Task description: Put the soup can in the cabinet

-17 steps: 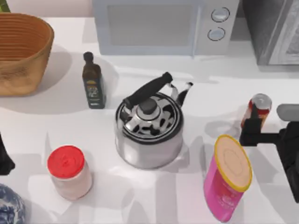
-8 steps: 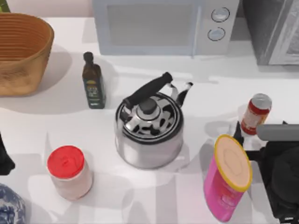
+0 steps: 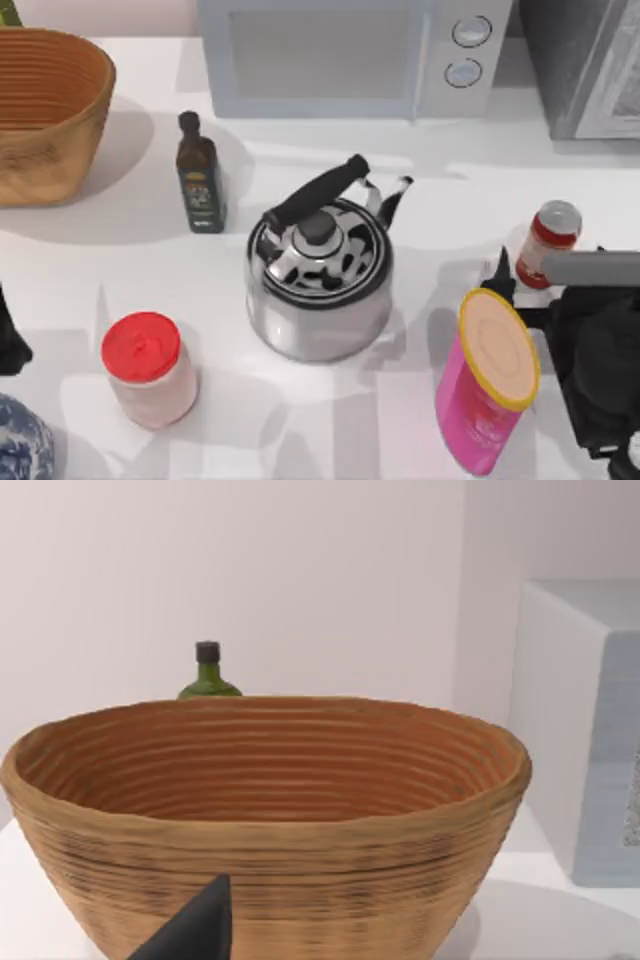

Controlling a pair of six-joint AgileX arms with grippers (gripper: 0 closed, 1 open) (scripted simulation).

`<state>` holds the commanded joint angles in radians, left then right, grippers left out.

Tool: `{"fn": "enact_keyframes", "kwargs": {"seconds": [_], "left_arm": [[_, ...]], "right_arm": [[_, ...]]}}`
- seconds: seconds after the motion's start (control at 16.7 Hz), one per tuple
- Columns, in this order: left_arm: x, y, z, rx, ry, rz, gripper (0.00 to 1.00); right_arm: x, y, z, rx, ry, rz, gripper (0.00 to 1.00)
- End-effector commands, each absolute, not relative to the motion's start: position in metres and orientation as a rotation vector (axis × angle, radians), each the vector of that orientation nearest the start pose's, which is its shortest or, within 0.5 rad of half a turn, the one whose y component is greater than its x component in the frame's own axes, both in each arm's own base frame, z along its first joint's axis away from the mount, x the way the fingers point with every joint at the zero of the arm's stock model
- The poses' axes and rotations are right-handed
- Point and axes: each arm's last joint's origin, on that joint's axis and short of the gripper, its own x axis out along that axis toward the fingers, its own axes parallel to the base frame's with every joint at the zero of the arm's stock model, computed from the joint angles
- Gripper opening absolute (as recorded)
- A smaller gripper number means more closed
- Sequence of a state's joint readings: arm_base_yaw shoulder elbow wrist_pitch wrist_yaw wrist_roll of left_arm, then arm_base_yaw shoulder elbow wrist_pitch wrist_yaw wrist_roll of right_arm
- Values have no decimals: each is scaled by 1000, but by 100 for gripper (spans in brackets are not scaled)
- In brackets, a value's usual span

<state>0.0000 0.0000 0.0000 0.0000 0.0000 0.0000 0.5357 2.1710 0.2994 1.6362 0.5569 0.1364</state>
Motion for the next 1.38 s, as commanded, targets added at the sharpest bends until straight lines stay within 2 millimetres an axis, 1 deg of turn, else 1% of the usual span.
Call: {"fn": "enact_keyframes", "kwargs": {"seconds": [0.18, 0.3, 0.36, 0.6, 1.38], "left_arm": [[106, -1, 160, 0, 0, 0, 100], [106, -1, 160, 0, 0, 0, 100], [106, -1, 160, 0, 0, 0, 100], [106, -1, 160, 0, 0, 0, 100], [106, -1, 160, 0, 0, 0, 100]], "right_arm": [[248, 115, 38, 3, 194, -10, 100], [261, 115, 36, 3, 194, -11, 100], [264, 114, 35, 3, 194, -11, 100], [265, 114, 35, 3, 194, -11, 100], [265, 114, 35, 3, 194, -11, 2]]}}
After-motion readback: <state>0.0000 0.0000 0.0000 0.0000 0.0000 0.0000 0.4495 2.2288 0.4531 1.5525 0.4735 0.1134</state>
